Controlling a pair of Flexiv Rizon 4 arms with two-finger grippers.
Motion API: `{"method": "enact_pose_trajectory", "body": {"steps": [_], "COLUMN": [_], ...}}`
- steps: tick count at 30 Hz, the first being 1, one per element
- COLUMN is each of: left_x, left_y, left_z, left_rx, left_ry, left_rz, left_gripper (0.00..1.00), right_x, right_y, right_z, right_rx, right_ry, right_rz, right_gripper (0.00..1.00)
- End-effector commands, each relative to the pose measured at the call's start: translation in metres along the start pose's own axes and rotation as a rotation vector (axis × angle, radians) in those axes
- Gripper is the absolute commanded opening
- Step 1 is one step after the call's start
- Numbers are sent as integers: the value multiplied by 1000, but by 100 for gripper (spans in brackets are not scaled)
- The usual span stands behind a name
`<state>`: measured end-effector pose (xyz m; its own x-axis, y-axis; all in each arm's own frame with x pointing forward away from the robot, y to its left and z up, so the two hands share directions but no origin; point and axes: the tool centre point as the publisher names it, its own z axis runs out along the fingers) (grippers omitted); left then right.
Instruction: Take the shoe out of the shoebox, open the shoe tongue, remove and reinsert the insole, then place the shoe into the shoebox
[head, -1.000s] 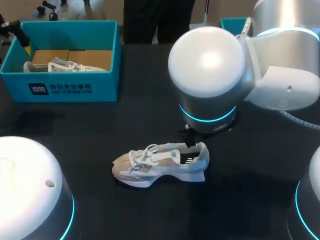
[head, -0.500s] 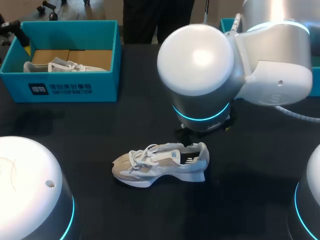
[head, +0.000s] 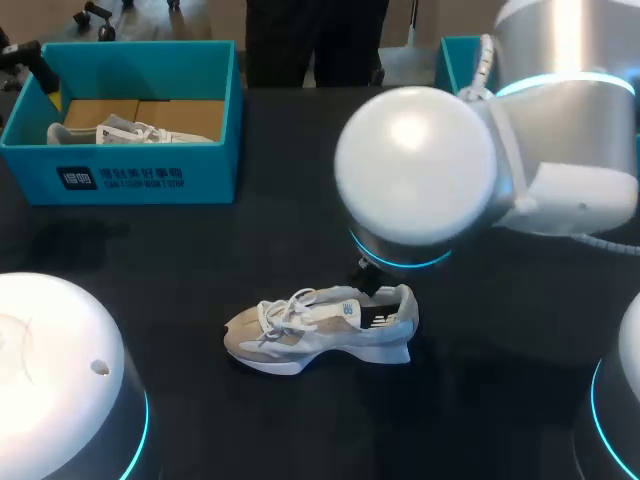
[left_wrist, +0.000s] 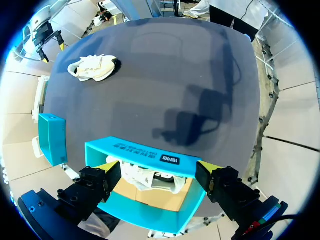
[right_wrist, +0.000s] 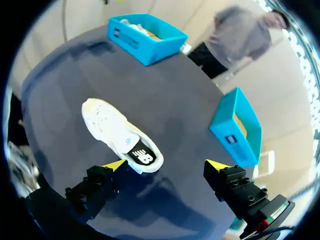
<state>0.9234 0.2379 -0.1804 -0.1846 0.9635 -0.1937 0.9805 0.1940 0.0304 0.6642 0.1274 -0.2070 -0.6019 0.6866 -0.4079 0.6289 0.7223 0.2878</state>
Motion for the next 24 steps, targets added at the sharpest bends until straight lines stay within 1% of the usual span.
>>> {"method": "enact_pose_trajectory", "body": {"steps": [1, 10, 14, 19, 24], "left_x": [0, 0, 0, 0, 0], "left_y": [-2, -2, -2, -2, -2], "left_z": [0, 0, 0, 0, 0], "left_rx": [-5, -5, -5, -5, -5], "left_ry": [2, 2, 2, 2, 2], "left_rz": [0, 0, 0, 0, 0], "left_gripper": [100, 100, 100, 100, 100], "right_x": [-11, -14, -18, -23, -23], "right_y": [-6, -1, -4, -11, -17], "right_z": [13, 22, 26, 32, 33], "right_rx": [-203, -336, -387, -412, -475], "right_ry": [153, 226, 250, 284, 332], "right_rz": [-413, -646, -695, -742, -771], "right_gripper": [100, 100, 100, 100, 100]}}
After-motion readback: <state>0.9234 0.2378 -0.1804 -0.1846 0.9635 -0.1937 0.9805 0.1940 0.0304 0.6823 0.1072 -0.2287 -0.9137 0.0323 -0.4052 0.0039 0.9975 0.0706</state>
